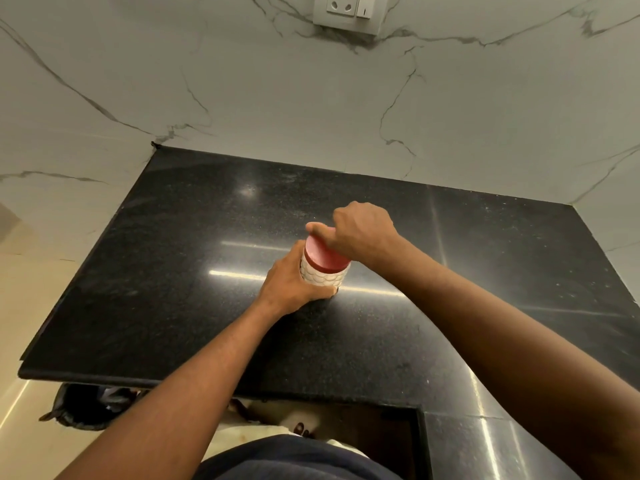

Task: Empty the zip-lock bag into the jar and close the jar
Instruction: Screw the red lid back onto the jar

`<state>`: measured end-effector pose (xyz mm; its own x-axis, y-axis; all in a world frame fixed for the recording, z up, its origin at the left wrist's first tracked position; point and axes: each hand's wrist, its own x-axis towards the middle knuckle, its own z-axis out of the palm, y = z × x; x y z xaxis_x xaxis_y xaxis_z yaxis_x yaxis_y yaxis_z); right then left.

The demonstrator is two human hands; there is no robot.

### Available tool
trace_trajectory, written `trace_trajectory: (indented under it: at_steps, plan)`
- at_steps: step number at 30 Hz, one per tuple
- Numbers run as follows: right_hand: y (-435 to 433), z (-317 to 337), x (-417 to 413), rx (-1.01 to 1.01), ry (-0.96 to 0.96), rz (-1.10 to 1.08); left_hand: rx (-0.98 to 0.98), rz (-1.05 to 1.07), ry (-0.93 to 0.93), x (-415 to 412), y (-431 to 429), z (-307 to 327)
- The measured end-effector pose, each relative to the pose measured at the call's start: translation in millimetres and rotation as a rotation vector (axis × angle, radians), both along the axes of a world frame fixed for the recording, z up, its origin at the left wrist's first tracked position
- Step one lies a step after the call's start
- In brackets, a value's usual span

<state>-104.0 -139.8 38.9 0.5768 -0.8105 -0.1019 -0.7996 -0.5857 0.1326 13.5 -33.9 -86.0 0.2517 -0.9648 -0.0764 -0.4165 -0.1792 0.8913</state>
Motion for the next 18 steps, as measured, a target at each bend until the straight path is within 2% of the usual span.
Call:
trace_trajectory:
  at_steps: [2,5,6,8,11,14,16,18]
  plan:
    - [-5,1,-9,0.064,-0.055,0.079,-0.001,0.005,0.006,0,-1,0]
    - [-1,15,-19,0.475,-0.085,0.346,-0.012,0.014,-0.028,1,-1,1]
    - [2,16,-21,0.496,-0.056,0.417,-0.015,0.01,-0.036,1,0,1]
    - [7,12,-17,0.326,-0.038,0.441,-0.016,0.005,-0.035,0,0,1]
    - [6,9,-2,0.018,-0.036,0.221,-0.011,-0.001,-0.029,1,0,1]
    - [-2,3,-2,-0.09,-0.066,0.063,-0.019,-0.001,-0.02,1,0,0]
    - [-8,1,-14,-0.015,-0.188,0.131,-0.019,0.003,-0.015,1,-2,0]
    - [-7,10,-23,0.321,-0.261,0.307,-0.016,0.009,-0.027,2,-2,-1]
